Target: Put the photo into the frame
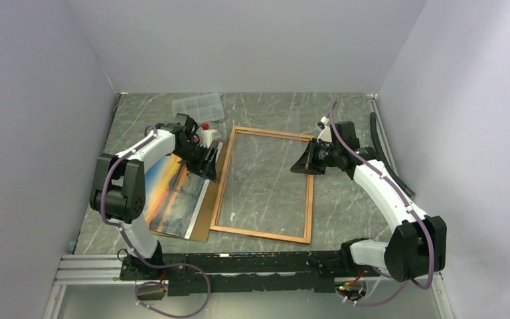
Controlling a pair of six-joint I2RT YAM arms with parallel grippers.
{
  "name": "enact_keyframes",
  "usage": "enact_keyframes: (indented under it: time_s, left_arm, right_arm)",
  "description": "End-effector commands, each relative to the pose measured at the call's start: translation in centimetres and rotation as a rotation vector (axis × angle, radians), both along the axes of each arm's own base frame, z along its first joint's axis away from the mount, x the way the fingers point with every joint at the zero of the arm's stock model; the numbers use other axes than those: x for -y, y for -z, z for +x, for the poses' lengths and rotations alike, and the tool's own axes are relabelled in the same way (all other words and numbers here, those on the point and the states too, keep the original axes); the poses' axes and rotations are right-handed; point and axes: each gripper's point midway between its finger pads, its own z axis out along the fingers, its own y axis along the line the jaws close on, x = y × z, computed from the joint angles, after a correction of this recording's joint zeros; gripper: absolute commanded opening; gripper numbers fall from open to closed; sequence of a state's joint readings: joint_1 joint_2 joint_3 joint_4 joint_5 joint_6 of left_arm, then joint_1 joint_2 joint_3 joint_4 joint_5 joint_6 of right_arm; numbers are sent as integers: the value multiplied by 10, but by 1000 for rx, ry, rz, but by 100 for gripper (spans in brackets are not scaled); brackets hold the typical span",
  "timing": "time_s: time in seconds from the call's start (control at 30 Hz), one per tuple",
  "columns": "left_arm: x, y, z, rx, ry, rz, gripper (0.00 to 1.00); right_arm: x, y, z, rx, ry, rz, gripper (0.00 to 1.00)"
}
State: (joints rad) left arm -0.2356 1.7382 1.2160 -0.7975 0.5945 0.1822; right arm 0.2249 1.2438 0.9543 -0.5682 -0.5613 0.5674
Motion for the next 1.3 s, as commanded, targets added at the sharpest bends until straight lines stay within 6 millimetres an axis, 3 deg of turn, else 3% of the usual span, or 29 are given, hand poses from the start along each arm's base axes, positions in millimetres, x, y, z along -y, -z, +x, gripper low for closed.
enact_keyframes:
  time_s: [0.0, 0.33, 0.6, 1.27]
  left_arm:
    - [13, 1, -2, -14, 35, -47, 59]
    - [15, 21, -1, -39, 15, -41, 62]
    - [20, 19, 0, -2, 18, -83, 60]
    - [24, 42, -1, -59, 13, -84, 43]
  right_arm:
    - [3, -4, 17, 65, 40, 1, 0]
    - [7, 7, 15, 53, 78, 34, 0]
    - [12, 19, 14, 41, 141, 43, 0]
    - [21, 29, 18, 69, 202, 68, 0]
